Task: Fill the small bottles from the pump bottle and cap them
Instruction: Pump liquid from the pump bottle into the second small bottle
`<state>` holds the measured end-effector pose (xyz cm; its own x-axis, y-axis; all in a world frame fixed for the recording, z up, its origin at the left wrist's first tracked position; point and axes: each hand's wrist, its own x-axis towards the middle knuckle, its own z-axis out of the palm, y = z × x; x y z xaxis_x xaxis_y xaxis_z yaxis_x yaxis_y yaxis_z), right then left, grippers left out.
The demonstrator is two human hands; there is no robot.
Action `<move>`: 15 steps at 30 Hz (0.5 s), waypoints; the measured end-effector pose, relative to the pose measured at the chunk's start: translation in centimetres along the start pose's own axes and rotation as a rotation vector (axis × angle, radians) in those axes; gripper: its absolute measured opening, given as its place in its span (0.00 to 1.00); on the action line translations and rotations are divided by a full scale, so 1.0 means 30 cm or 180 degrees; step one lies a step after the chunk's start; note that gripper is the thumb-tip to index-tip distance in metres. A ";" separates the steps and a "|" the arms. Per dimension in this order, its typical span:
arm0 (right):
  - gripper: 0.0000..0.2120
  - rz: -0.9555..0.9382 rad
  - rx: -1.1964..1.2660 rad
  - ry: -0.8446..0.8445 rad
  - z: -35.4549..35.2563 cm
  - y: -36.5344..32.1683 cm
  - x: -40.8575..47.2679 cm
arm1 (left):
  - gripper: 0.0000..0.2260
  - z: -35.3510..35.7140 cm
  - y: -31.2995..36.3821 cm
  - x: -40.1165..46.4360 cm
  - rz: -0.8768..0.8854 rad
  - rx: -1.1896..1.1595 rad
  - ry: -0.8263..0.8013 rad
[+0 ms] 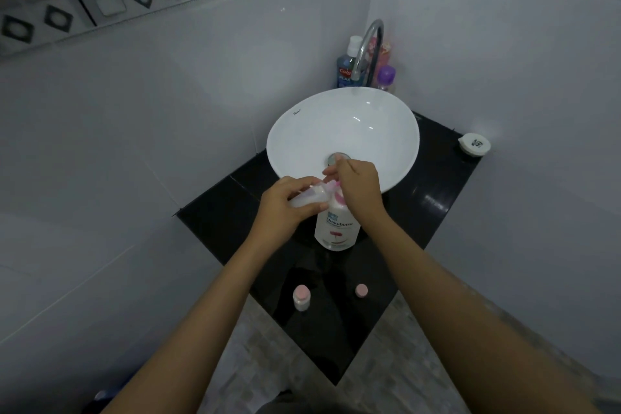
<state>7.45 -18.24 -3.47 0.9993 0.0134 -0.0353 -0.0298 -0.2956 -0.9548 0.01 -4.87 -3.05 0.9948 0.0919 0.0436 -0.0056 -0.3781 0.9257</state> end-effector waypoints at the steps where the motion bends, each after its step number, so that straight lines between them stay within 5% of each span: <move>1: 0.20 0.0014 0.0020 0.0022 0.005 0.005 0.002 | 0.18 0.002 -0.003 0.000 -0.0015 0.0004 0.0005; 15: 0.19 -0.0063 -0.0313 -0.0040 -0.010 -0.015 0.003 | 0.16 0.003 0.004 -0.001 -0.0035 -0.0065 -0.0009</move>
<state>7.56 -18.40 -2.96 0.9993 0.0321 -0.0210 -0.0069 -0.3876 -0.9218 -0.02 -4.99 -2.98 0.9951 0.0934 0.0322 0.0034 -0.3580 0.9337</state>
